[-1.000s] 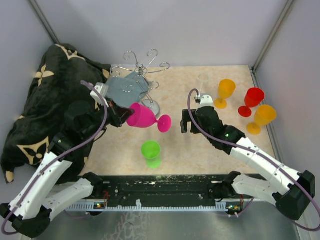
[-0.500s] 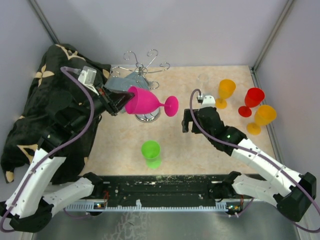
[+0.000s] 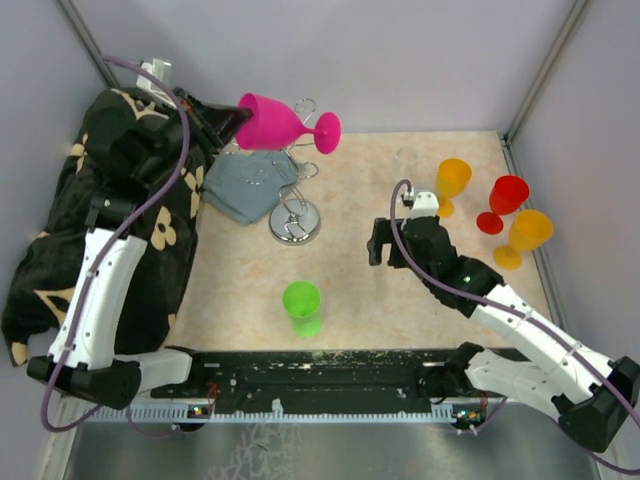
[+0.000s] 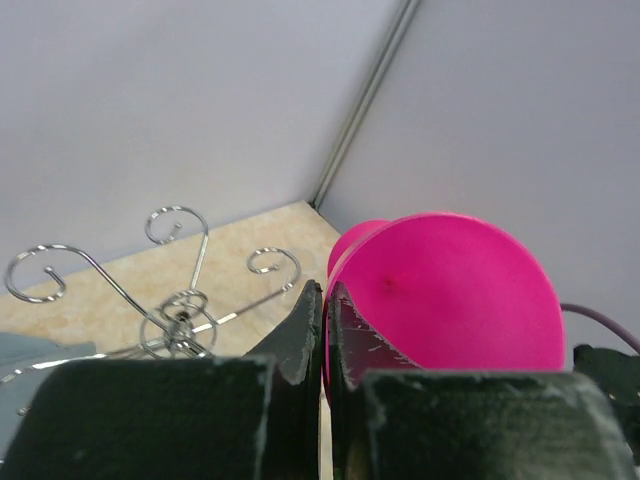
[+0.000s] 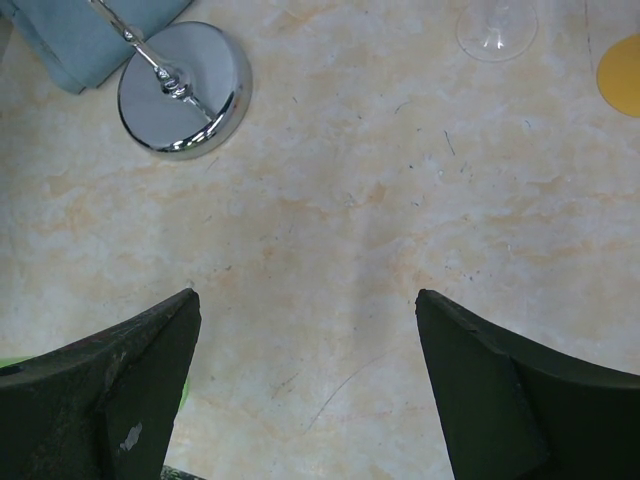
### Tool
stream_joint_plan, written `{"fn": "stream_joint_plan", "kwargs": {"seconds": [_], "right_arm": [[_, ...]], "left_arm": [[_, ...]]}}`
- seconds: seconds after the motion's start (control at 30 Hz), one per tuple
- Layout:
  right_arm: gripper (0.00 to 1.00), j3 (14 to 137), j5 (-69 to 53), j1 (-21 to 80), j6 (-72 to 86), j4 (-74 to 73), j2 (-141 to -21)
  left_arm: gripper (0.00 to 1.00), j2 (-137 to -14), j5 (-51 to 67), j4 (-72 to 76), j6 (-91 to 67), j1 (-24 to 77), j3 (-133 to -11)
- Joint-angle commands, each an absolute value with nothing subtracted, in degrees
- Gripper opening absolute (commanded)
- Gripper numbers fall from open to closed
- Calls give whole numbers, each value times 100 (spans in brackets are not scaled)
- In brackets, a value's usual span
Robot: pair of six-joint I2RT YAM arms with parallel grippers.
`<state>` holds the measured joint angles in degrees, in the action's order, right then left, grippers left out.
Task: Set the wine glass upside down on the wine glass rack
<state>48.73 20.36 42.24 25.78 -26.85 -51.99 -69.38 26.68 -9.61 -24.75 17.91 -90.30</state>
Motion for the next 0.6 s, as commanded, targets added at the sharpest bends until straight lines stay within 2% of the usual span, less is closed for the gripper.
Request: {"fn": "stream_joint_plan", "kwargs": {"seconds": [0.0, 0.13, 0.27, 0.4, 0.57], "right_arm": [[88, 4940, 2148, 4250, 2611, -2597, -4981], [88, 5073, 1993, 4245, 2516, -2461, -4949], [88, 5308, 1943, 4246, 2331, -2188, -4993], [89, 5746, 1897, 4204, 2146, -1995, -5152], [89, 6265, 1245, 3801, 2236, -1486, -5355]], "left_arm": [[0, -7306, 3846, 176, -3209, 1263, -9289], [0, -7563, 4624, 1196, -4120, 879, -8986], [0, -7717, 5274, 3117, -5782, 474, -8336], [0, -7824, 5526, 3971, -6415, 394, -8174], [0, -8117, 5635, 6038, -8085, 359, -7817]]}}
